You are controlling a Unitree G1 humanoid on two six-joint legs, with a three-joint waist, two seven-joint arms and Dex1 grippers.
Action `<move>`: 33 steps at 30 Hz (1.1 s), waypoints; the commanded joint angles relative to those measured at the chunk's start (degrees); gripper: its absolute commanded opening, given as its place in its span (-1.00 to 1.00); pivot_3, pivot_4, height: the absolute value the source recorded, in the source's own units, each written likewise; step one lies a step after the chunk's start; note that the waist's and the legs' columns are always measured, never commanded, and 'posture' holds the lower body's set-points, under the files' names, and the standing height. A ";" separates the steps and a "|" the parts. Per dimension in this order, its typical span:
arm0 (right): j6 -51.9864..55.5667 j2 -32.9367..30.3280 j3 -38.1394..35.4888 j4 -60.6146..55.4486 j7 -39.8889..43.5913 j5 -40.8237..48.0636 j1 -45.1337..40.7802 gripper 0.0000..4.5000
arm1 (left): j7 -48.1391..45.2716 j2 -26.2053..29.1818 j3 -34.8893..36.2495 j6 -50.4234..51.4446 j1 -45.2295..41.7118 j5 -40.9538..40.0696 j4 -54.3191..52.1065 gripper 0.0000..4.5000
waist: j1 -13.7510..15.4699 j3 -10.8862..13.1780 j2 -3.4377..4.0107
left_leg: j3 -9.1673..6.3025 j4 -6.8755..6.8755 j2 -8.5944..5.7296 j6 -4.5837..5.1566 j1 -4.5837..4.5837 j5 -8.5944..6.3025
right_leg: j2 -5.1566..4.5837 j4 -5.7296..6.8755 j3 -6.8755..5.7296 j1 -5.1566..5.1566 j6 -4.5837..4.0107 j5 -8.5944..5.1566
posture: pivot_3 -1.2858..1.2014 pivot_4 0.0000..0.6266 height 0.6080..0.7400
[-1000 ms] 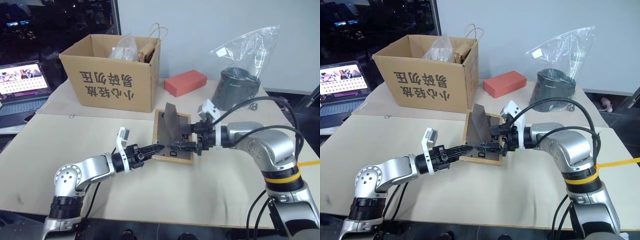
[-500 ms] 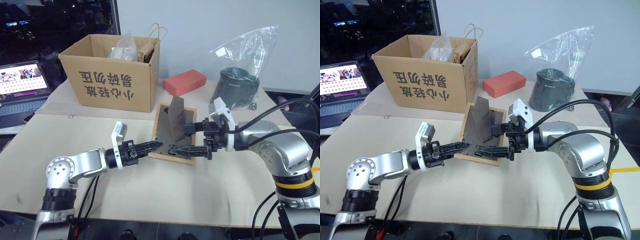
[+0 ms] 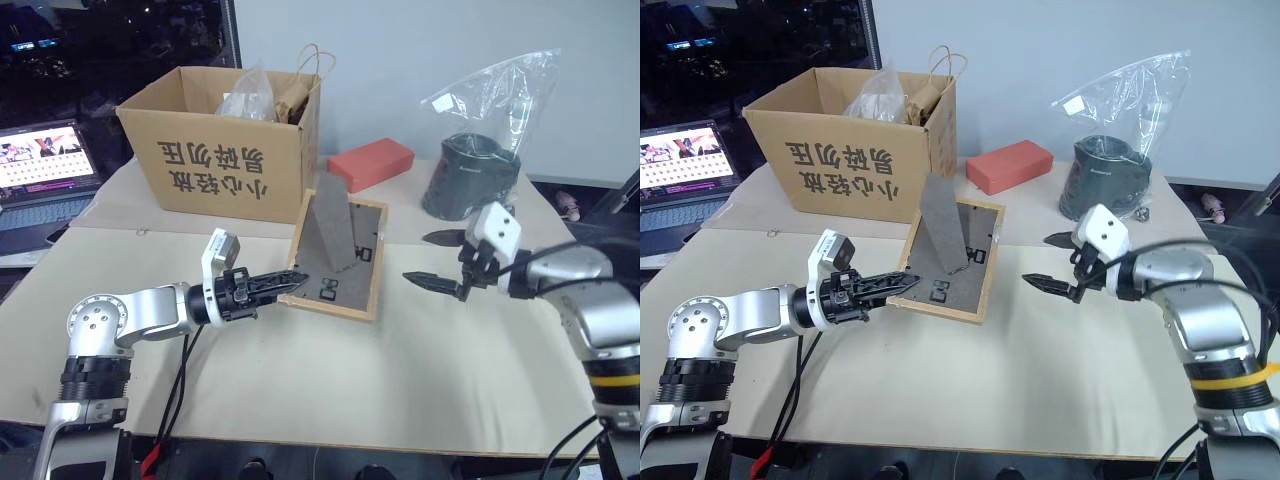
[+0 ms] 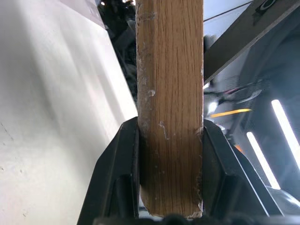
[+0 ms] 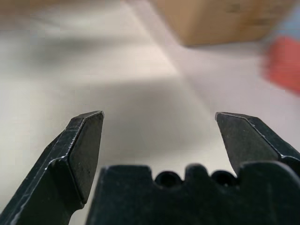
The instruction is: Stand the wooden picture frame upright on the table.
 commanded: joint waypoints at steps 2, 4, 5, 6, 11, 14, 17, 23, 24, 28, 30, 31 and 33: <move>-35.65 -1.26 -0.32 2.19 -24.99 -27.66 2.52 0.99 | -3.31 0.46 1.77 1.86 -1.33 -2.09 2.08 -0.50 | -0.08 0.04 0.06 | 0.00 0.02 -0.02 -0.01 -0.01 0.00 | 0.00 0.03 0.01 -0.06 0.01 -0.01 | 0.03 -0.52 1.00; -44.62 -3.14 1.06 0.82 -38.01 -42.95 5.33 0.99 | -1.79 0.21 1.37 1.38 -1.16 -2.09 2.20 -0.50 | 0.00 0.05 0.09 | 0.00 -0.01 -0.02 -0.06 -0.01 0.04 | 0.00 0.11 0.02 -0.12 0.00 0.00 | 0.03 -0.52 1.00; -47.32 -3.27 1.75 0.96 -42.04 -47.03 6.39 0.99 | -1.23 0.02 1.22 1.20 -1.18 -2.09 2.07 -0.50 | 0.09 0.04 0.08 | -0.01 -0.05 -0.02 -0.10 0.00 0.06 | 0.01 0.14 0.01 -0.15 0.00 0.00 | 0.03 -0.52 1.00; -48.57 -2.73 2.28 1.36 -44.94 -49.17 7.09 0.99 | -0.77 -0.08 1.01 1.11 -1.15 -2.09 1.77 -0.50 | 0.12 0.03 0.07 | -0.05 -0.06 -0.01 -0.11 0.01 0.06 | 0.02 0.15 0.00 -0.14 -0.01 0.00 | 0.03 -0.52 1.00; -51.05 1.72 4.67 2.22 -54.57 -56.50 3.64 0.99 | 0.28 -1.12 0.95 0.94 -0.23 -2.09 0.48 -0.50 | -0.21 0.03 0.07 | -0.05 0.02 -0.03 -0.21 0.07 0.15 | 0.00 0.28 0.03 -0.04 -0.03 0.01 | 0.03 -0.52 1.00; -51.62 3.18 6.89 3.72 -55.79 -58.09 1.20 0.99 | 0.54 -1.48 1.13 1.02 -0.21 -2.09 0.38 -0.50 | -0.24 0.04 0.06 | -0.08 0.01 -0.03 -0.22 0.17 0.22 | 0.01 0.35 0.02 0.02 -0.06 0.03 | 0.03 -0.52 1.00; -51.47 4.80 8.71 3.75 -57.77 -60.58 -1.26 0.99 | 2.01 -1.70 0.97 0.23 0.07 -2.09 -0.55 -0.50 | -0.09 0.03 0.06 | -0.10 0.00 -0.03 -0.21 0.23 0.23 | 0.00 0.32 0.00 0.14 -0.06 0.03 | 0.03 -0.52 1.00; -51.58 5.80 9.86 4.52 -59.06 -61.19 -3.33 0.99 | 3.31 -2.47 1.58 -0.61 1.06 -2.09 -1.49 -0.50 | -0.05 0.03 0.06 | -0.11 -0.02 -0.03 -0.21 0.23 0.23 | 0.00 0.33 0.00 0.14 -0.07 0.04 | 0.03 -0.52 1.00; -51.69 5.93 10.02 4.66 -59.04 -60.92 -3.54 0.99 | 3.33 -2.55 1.48 -0.61 1.48 -2.09 -1.82 -0.50 | -0.08 0.03 0.06 | -0.11 -0.02 -0.03 -0.21 0.24 0.23 | 0.00 0.33 0.00 0.14 -0.07 0.04 | 0.03 -0.52 1.00; -52.19 7.06 11.12 5.41 -58.40 -59.62 -4.57 0.55 | 3.00 -2.59 0.16 -0.27 2.43 -2.09 -2.93 -0.50 | -0.15 0.03 0.06 | -0.11 -0.03 -0.02 -0.21 0.29 0.23 | 0.00 0.36 0.01 0.16 -0.08 0.05 | 0.03 -0.52 1.00; -52.36 7.51 11.61 5.83 -58.20 -59.36 -4.99 0.25 | 3.05 -2.68 -0.17 -0.35 2.36 -2.09 -3.01 -0.50 | -0.17 0.03 0.06 | -0.11 -0.02 -0.02 -0.21 0.33 0.23 | 0.00 0.38 0.01 0.19 -0.08 0.05 | 0.03 -0.52 1.00; -52.38 7.71 11.82 6.10 -58.14 -59.29 -5.25 0.11 | 3.18 -2.59 -0.33 -0.44 2.22 -2.09 -3.05 -0.50 | -0.18 0.03 0.06 | -0.11 -0.02 -0.02 -0.21 0.35 0.23 | 0.01 0.37 0.01 0.22 -0.08 0.05 | 0.03 -0.52 1.00; -52.39 8.00 12.16 6.49 -58.12 -59.13 -5.61 -0.21 | 3.18 -2.45 -0.54 -0.49 2.04 -2.09 -3.00 -0.50 | -0.11 0.03 0.06 | -0.11 -0.02 -0.03 -0.21 0.37 0.23 | 0.00 0.37 0.01 0.25 -0.08 0.05 | 0.03 -0.52 1.00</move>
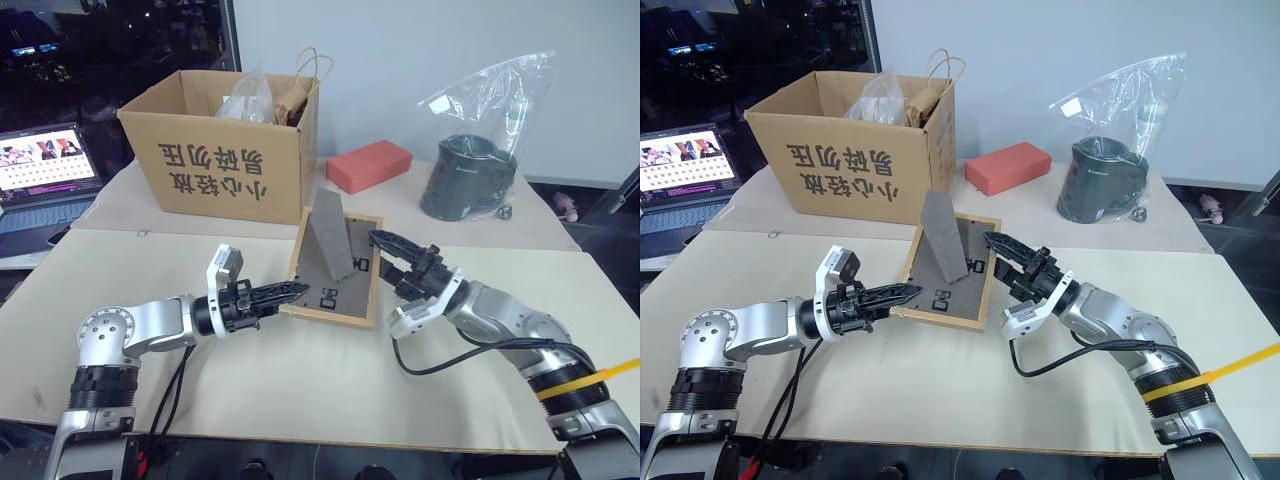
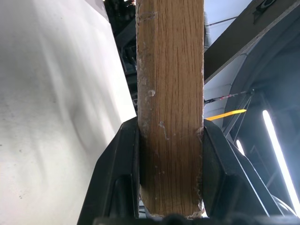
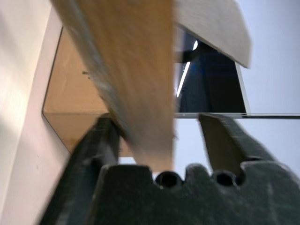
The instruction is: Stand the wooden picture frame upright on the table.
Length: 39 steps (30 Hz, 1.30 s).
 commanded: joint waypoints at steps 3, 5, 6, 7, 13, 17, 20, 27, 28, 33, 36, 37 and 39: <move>-0.95 0.48 -0.45 -0.21 -0.10 2.77 -2.16 -0.44 | -0.44 2.92 -2.89 0.66 -0.24 -1.22 -4.10 -0.50 | 0.02 0.00 0.00 | -0.01 0.00 0.00 0.00 0.00 0.00 | 0.00 -0.01 -0.01 0.02 0.00 0.00 | 0.03 -0.52 1.00; -1.13 0.30 -0.61 0.24 0.17 3.16 -2.24 -0.44 | -0.65 4.72 -3.70 0.37 0.65 0.88 -7.59 -0.50 | -0.08 0.00 0.00 | -0.02 -0.02 0.00 0.00 0.01 0.00 | 0.00 0.00 -0.01 0.01 0.00 0.00 | 0.03 -0.52 1.00; -1.24 0.07 -0.85 0.59 0.32 3.60 -2.28 -0.44 | -0.93 5.44 -3.58 -0.31 1.32 3.64 -9.72 -0.50 | -0.10 0.00 0.00 | -0.02 -0.02 0.00 0.00 0.02 0.00 | 0.00 0.00 -0.01 0.01 0.00 0.00 | 0.03 -0.52 1.00; -1.30 -0.27 -1.20 1.05 0.64 4.24 -2.31 -0.44 | -2.70 6.57 -2.90 -0.90 2.27 7.33 -11.98 -0.28 | -0.10 0.00 0.00 | -0.02 -0.02 0.01 0.00 0.02 0.00 | 0.00 0.00 0.00 0.01 0.00 0.00 | 0.03 -0.52 1.00; -1.67 -0.07 -3.10 7.16 5.38 14.49 -4.12 -0.45 | -16.80 17.73 -5.99 -11.14 6.09 34.53 -19.34 0.72 | -0.06 0.01 -0.03 | -0.01 -0.02 0.01 0.00 0.13 0.00 | 0.01 -0.03 -0.02 0.15 -0.01 0.00 | 0.03 -0.52 1.00; -1.66 0.66 -3.31 15.67 15.10 26.94 -7.91 -0.45 | -28.54 22.51 -5.24 -24.33 10.58 48.67 -20.75 1.00 | -0.94 0.21 0.16 | 0.02 -0.09 0.01 0.00 0.33 0.00 | -0.02 -0.19 -0.01 0.40 -0.03 0.00 | 0.03 -0.52 1.00; 14.04 5.48 -4.24 18.47 37.96 49.59 -9.83 -0.46 | -37.37 24.53 -4.51 -34.87 15.85 58.16 -23.86 1.00 | -1.36 0.48 -0.04 | 0.03 -0.09 0.01 0.03 0.38 -0.02 | -0.05 -0.23 -0.04 0.51 -0.02 0.00 | 0.03 -0.52 1.00; 47.99 10.50 -10.52 15.91 55.02 72.00 -15.55 -0.46 | -42.95 22.06 -2.02 -40.68 19.51 63.40 -27.18 1.00 | -1.19 0.73 0.03 | -0.05 -0.12 0.12 0.04 0.34 -0.02 | 0.03 -0.18 -0.18 0.53 -0.06 -0.01 | 0.03 -0.52 1.00; 51.63 10.89 -11.43 16.52 54.13 72.93 -16.62 -0.46 | -42.73 21.52 -1.86 -40.97 19.31 64.01 -27.43 1.00 | -1.14 0.79 0.10 | -0.05 -0.08 0.11 0.04 0.32 -0.02 | 0.03 -0.18 -0.18 0.51 -0.06 -0.01 | 0.03 -0.52 1.00; 72.67 10.78 -12.26 20.73 53.31 74.81 -19.92 -0.46 | -38.08 17.38 -4.72 -47.56 13.88 75.61 -24.05 1.00 | -0.88 0.87 0.19 | -0.05 -0.04 0.12 0.04 0.26 -0.02 | 0.06 -0.08 -0.19 0.37 -0.05 -0.01 | 0.03 -0.52 1.00; 76.07 11.24 -12.12 22.21 52.85 73.58 -20.04 -0.46 | -38.07 15.74 -5.21 -49.69 12.77 78.74 -23.99 1.00 | -0.92 0.87 0.19 | -0.05 -0.09 0.11 0.07 0.25 -0.04 | 0.04 -0.17 -0.17 0.37 -0.04 -0.02 | 0.03 -0.52 1.00; 77.13 11.63 -11.13 23.04 53.16 72.74 -19.72 -0.46 | -38.19 15.23 -5.15 -49.65 12.59 79.09 -23.90 1.00 | -0.95 0.87 0.19 | -0.04 -0.10 0.10 0.08 0.20 -0.05 | 0.04 -0.17 -0.17 0.32 -0.04 -0.02 | 0.03 -0.52 1.00; 79.78 12.51 -9.77 24.12 54.62 72.28 -19.18 -0.46 | -38.54 14.13 -4.62 -48.62 12.35 78.57 -23.73 1.00 | -1.27 0.87 0.19 | -0.04 -0.12 0.11 0.08 0.03 -0.05 | 0.05 -0.09 -0.16 0.10 -0.05 -0.02 | 0.03 -0.52 1.00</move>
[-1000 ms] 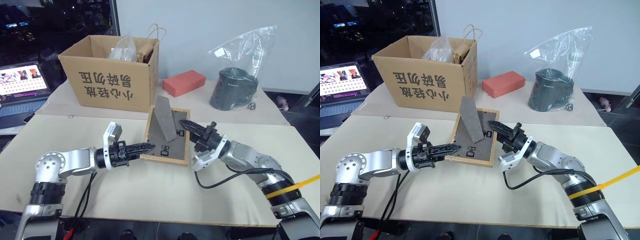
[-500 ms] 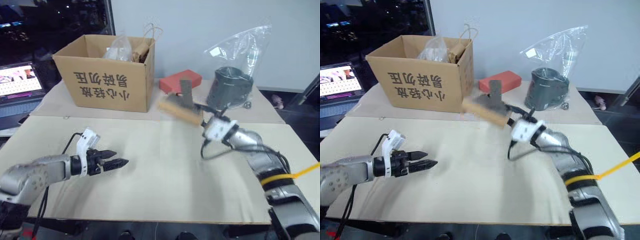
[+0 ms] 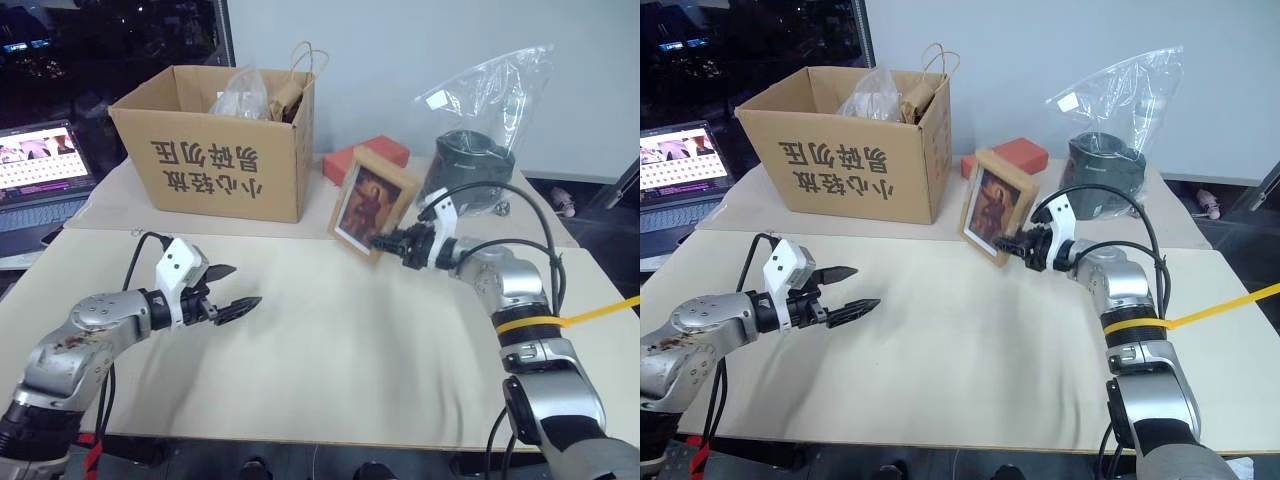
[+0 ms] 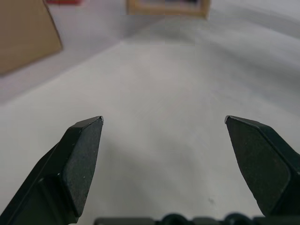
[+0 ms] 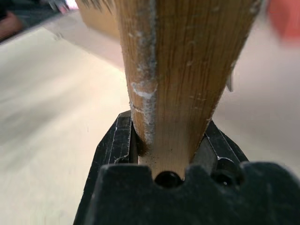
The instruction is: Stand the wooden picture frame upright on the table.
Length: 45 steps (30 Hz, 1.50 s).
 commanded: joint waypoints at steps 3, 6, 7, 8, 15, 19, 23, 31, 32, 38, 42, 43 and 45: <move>7.53 2.41 0.73 0.59 2.06 0.03 -0.31 -0.46 | -0.97 -1.71 1.17 -0.25 -0.89 1.26 -0.52 1.00 | -0.71 0.00 0.00 | 0.01 0.03 0.01 0.00 -0.09 0.00 | 0.02 0.15 0.04 -0.18 -0.01 0.01 | 0.03 -0.52 1.00; 14.45 3.09 0.53 0.35 3.62 1.35 -0.45 -0.46 | -1.29 -2.25 1.96 0.45 -0.61 0.81 -1.01 1.00 | -0.84 0.00 0.00 | 0.00 0.06 0.02 0.00 -0.04 0.01 | 0.03 0.21 0.04 -0.14 -0.02 0.01 | 0.03 -0.52 1.00; 18.10 3.14 0.66 0.19 4.83 2.24 -0.36 -0.46 | -1.31 -2.35 2.43 0.68 -0.43 0.58 -1.17 1.00 | -0.87 0.00 0.00 | 0.00 0.09 0.02 0.00 -0.02 0.01 | 0.03 0.21 0.04 -0.10 -0.02 0.01 | 0.03 -0.52 1.00; 21.38 3.22 0.79 -0.16 5.79 3.19 -0.12 -0.46 | -1.30 -2.41 2.80 0.77 -0.25 0.60 -1.20 1.00 | -0.84 0.00 0.00 | 0.00 0.10 0.02 0.00 0.00 0.01 | 0.03 0.20 0.03 -0.07 -0.01 0.01 | 0.03 -0.52 1.00; 26.24 3.60 2.84 -6.21 8.12 4.03 3.36 -0.46 | -1.49 -2.98 3.43 0.76 0.63 1.83 -1.58 1.00 | -0.71 -0.06 -0.06 | -0.02 0.10 0.02 0.01 0.05 -0.01 | 0.03 0.13 0.01 0.04 0.01 0.00 | 0.03 -0.52 1.00; 24.34 4.31 2.26 -9.46 6.44 3.18 5.24 -0.46 | -1.26 -3.44 3.30 0.70 0.53 2.51 -1.51 1.00 | -1.29 -0.06 -0.07 | -0.02 0.10 0.03 0.01 0.09 0.00 | 0.04 0.17 0.01 0.05 0.01 0.00 | 0.03 -0.52 1.00; 24.18 4.33 -0.85 -11.56 5.06 4.19 5.91 -0.10 | -1.03 -4.07 3.30 0.38 0.31 2.97 -1.14 1.00 | -1.91 -0.06 -0.07 | -0.02 0.12 0.02 0.01 0.13 0.00 | 0.04 0.17 0.01 0.11 0.01 0.00 | 0.03 -0.52 1.00; 28.28 -2.73 -14.05 -25.33 1.48 10.47 17.18 1.00 | 2.26 -7.25 2.28 0.71 2.26 6.16 -0.50 1.00 | -0.39 -0.05 -0.05 | -0.06 0.18 -0.04 0.01 -0.07 0.00 | -0.01 0.09 0.01 0.05 0.03 -0.01 | 0.03 -0.52 1.00; 27.91 -3.89 -15.58 -27.12 1.07 10.73 19.29 1.00 | 2.76 -7.29 1.82 0.91 3.18 6.97 -0.89 1.00 | -0.16 -0.05 -0.05 | -0.06 0.17 -0.04 0.02 -0.05 -0.01 | 0.00 0.08 0.01 0.05 0.03 -0.01 | 0.03 -0.52 1.00; 12.61 -5.93 -24.22 -41.34 -1.81 8.83 32.62 1.00 | 4.20 -10.65 1.76 -1.49 6.86 8.73 -0.89 1.00 | -0.27 -0.05 -0.05 | -0.05 0.16 -0.03 0.03 -0.02 -0.02 | 0.00 0.10 0.02 0.06 0.09 -0.04 | 0.03 -0.52 1.00; -6.99 -8.01 -18.51 -51.24 1.59 -0.18 43.24 1.00 | 4.29 -12.18 0.32 -3.13 6.72 11.23 1.71 1.00 | -0.48 -0.06 -0.04 | -0.05 0.17 -0.02 0.03 0.05 -0.01 | 0.02 0.10 0.03 0.09 0.37 -0.21 | 0.03 -0.52 1.00; -8.08 -7.39 -18.22 -51.91 -0.83 -1.63 44.33 1.00 | 4.71 -12.92 0.20 -3.00 6.33 11.26 1.79 1.00 | -0.58 -0.06 -0.04 | -0.05 0.17 -0.02 0.03 0.09 -0.01 | 0.02 0.09 0.03 0.12 0.40 -0.22 | 0.03 -0.52 1.00; -8.44 -6.03 -17.92 -52.65 -2.69 -1.25 45.64 1.00 | 5.13 -14.00 -0.10 -2.84 5.84 11.58 1.73 1.00 | -0.52 -0.06 -0.05 | -0.02 0.19 -0.02 0.02 0.18 -0.01 | 0.01 0.09 0.07 0.20 0.40 -0.23 | 0.03 -0.52 1.00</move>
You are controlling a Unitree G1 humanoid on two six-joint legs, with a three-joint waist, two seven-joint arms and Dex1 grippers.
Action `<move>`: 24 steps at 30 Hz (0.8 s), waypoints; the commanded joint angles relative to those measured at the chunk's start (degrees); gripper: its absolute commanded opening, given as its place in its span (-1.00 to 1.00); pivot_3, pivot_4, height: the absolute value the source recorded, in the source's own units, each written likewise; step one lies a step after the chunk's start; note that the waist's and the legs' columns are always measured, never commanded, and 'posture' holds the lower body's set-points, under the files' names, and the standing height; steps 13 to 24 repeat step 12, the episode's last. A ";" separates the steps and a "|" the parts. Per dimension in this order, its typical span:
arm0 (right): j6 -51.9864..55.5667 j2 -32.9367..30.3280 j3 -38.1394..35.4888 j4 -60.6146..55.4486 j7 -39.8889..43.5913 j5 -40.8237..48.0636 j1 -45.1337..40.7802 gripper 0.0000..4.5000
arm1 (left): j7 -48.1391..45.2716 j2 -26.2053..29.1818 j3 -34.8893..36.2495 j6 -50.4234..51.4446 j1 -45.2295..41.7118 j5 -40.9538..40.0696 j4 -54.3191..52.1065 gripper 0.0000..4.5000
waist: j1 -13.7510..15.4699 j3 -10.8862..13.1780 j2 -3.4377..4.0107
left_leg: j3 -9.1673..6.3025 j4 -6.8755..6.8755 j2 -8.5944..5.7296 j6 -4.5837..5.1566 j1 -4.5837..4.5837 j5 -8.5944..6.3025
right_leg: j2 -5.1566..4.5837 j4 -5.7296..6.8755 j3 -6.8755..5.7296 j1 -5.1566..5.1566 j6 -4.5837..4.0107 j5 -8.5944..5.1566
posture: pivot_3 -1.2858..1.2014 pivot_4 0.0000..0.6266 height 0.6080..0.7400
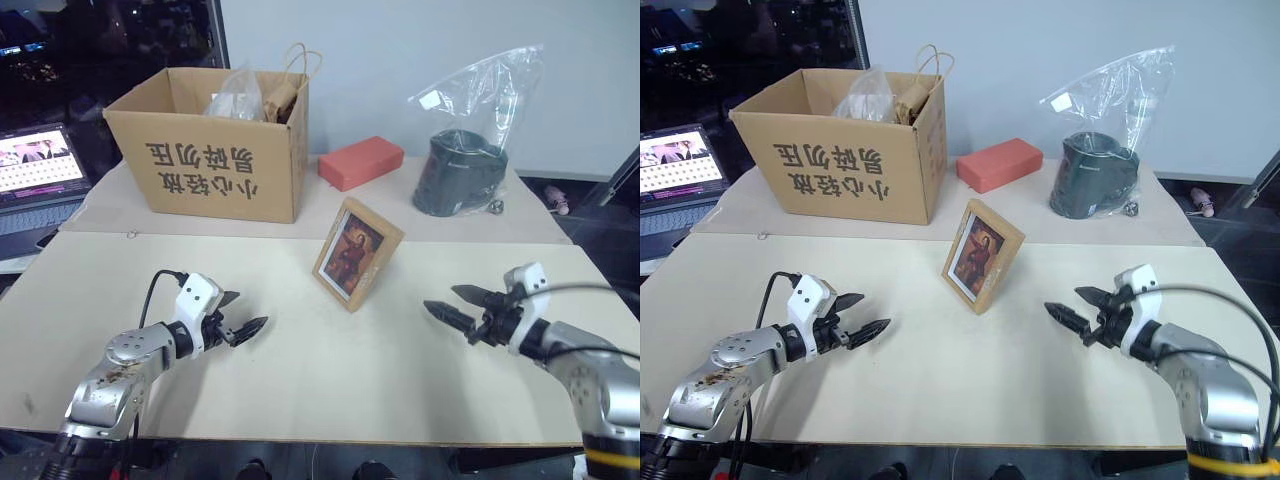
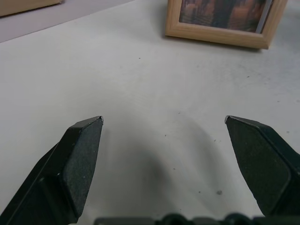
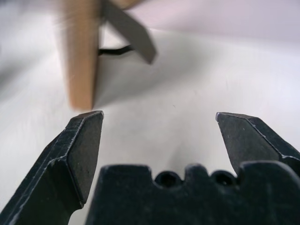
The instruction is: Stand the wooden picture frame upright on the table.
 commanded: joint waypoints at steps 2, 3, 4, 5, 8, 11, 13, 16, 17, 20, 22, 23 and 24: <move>-5.32 0.89 1.74 -3.19 -4.14 -3.51 1.73 1.00 | 0.54 -1.70 -0.31 -1.28 -0.86 0.71 -0.89 1.00 | 0.22 0.00 -0.01 | 0.00 0.05 -0.01 0.00 0.02 0.00 | 0.00 0.00 0.01 0.08 0.00 0.00 | 0.03 -0.52 1.00; -6.19 0.68 2.55 -2.93 -4.79 -4.65 1.88 1.00 | 0.54 -2.09 -0.30 -1.12 -0.89 0.61 -0.96 1.00 | 0.24 0.00 -0.01 | 0.00 0.06 -0.01 0.00 0.03 0.00 | -0.01 -0.01 0.00 0.09 0.00 0.01 | 0.03 -0.52 1.00; -6.76 0.59 3.07 -2.52 -4.90 -5.01 1.85 1.00 | 0.77 -2.53 -0.20 -0.90 -0.98 0.48 -1.02 1.00 | 0.24 0.00 -0.01 | 0.00 0.05 -0.01 0.00 0.03 0.00 | -0.01 -0.01 0.00 0.09 -0.01 0.01 | 0.03 -0.52 1.00; -7.00 0.56 3.30 -2.08 -4.92 -4.96 1.75 1.00 | 0.91 -2.86 -0.14 -0.78 -1.05 0.46 -1.09 1.00 | 0.24 0.00 -0.01 | 0.00 0.05 -0.01 0.00 0.04 0.00 | -0.01 -0.01 0.00 0.10 -0.01 0.01 | 0.03 -0.52 1.00; -7.78 0.50 3.38 -0.85 -4.94 -4.86 1.56 1.00 | 1.48 -4.01 0.65 0.06 -1.39 -0.44 -1.22 1.00 | 0.34 0.00 -0.01 | 0.00 0.04 -0.01 0.00 0.04 0.00 | -0.01 -0.01 0.00 0.12 -0.01 0.01 | 0.03 -0.52 1.00; -8.09 0.56 3.27 -0.14 -4.82 -4.42 1.43 1.00 | 1.66 -4.70 1.16 0.43 -1.74 -1.06 -1.45 1.00 | 0.33 0.00 -0.01 | -0.01 0.04 -0.01 0.00 0.06 0.00 | -0.01 -0.02 0.00 0.14 -0.01 0.01 | 0.03 -0.52 1.00; -8.33 0.59 3.30 0.38 -4.73 -4.40 1.31 1.00 | 1.56 -4.80 1.29 1.03 -2.04 -1.56 -1.30 1.00 | 0.33 0.00 -0.01 | -0.01 0.04 -0.01 0.00 0.06 0.00 | -0.01 -0.02 0.00 0.15 -0.01 0.01 | 0.03 -0.52 1.00; -8.33 0.59 3.30 0.38 -4.73 -4.40 1.31 1.00 | 1.56 -4.80 1.29 1.03 -2.04 -1.56 -1.30 1.00 | 0.33 0.00 -0.01 | -0.01 0.04 -0.01 0.00 0.06 0.00 | -0.01 -0.02 0.00 0.15 -0.01 0.01 | 0.03 -0.52 1.00; -8.33 0.59 3.30 0.38 -4.73 -4.40 1.31 1.00 | 1.56 -4.80 1.29 1.03 -2.04 -1.56 -1.30 1.00 | 0.33 0.00 -0.01 | -0.01 0.04 -0.01 0.00 0.06 0.00 | -0.01 -0.02 0.00 0.15 -0.01 0.01 | 0.03 -0.52 1.00; -8.33 0.59 3.30 0.38 -4.73 -4.40 1.31 1.00 | 1.56 -4.80 1.29 1.03 -2.04 -1.56 -1.30 1.00 | 0.33 0.00 -0.01 | -0.01 0.04 -0.01 0.00 0.06 0.00 | -0.01 -0.02 0.00 0.15 -0.01 0.01 | 0.03 -0.52 1.00; -8.33 0.59 3.30 0.38 -4.73 -4.40 1.31 1.00 | 1.56 -4.80 1.29 1.03 -2.04 -1.56 -1.30 1.00 | 0.33 0.00 -0.01 | -0.01 0.04 -0.01 0.00 0.06 0.00 | -0.01 -0.02 0.00 0.15 -0.01 0.01 | 0.03 -0.52 1.00; -8.33 0.59 3.30 0.38 -4.73 -4.40 1.31 1.00 | 1.56 -4.80 1.29 1.03 -2.04 -1.56 -1.30 1.00 | 0.33 0.00 -0.01 | -0.01 0.04 -0.01 0.00 0.06 0.00 | -0.01 -0.02 0.00 0.15 -0.01 0.01 | 0.03 -0.52 1.00; -8.33 0.59 3.30 0.38 -4.73 -4.40 1.31 1.00 | 1.56 -4.80 1.29 1.03 -2.04 -1.56 -1.30 1.00 | 0.33 0.00 -0.01 | -0.01 0.04 -0.01 0.00 0.06 0.00 | -0.01 -0.02 0.00 0.15 -0.01 0.01 | 0.03 -0.52 1.00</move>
